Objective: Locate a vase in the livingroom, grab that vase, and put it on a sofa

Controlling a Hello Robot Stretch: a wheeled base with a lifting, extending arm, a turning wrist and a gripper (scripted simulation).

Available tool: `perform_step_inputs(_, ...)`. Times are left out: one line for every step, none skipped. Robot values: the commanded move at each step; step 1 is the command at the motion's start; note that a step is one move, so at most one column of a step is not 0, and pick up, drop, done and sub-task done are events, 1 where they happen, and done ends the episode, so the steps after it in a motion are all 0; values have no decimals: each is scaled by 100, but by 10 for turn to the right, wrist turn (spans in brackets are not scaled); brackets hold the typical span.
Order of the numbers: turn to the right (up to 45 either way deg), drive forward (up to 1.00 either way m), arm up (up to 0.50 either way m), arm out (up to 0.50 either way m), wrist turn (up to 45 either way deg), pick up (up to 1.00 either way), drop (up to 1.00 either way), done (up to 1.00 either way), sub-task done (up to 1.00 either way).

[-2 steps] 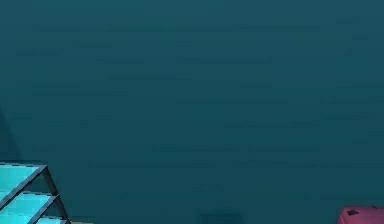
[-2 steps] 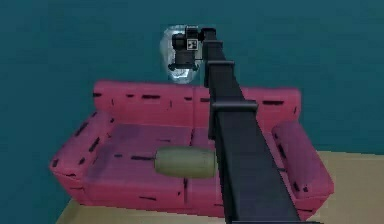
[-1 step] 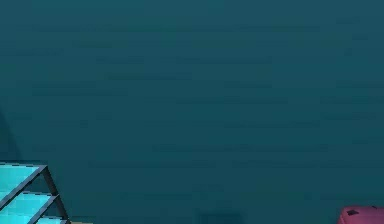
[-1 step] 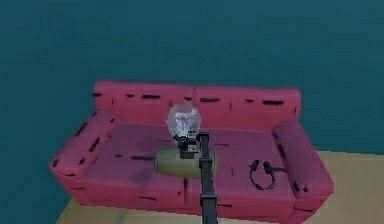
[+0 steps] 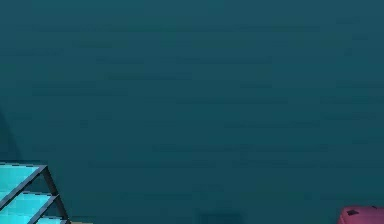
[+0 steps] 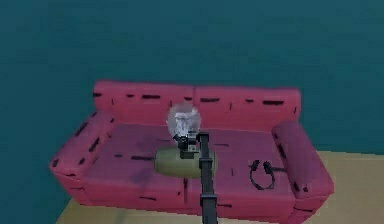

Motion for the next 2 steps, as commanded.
perform_step_inputs(0, 0, 0, 0, 0, 0, 100, 0, 0)
perform_step_inputs(0, 0, 10, 0, 0, 0, 0, 0, 0)
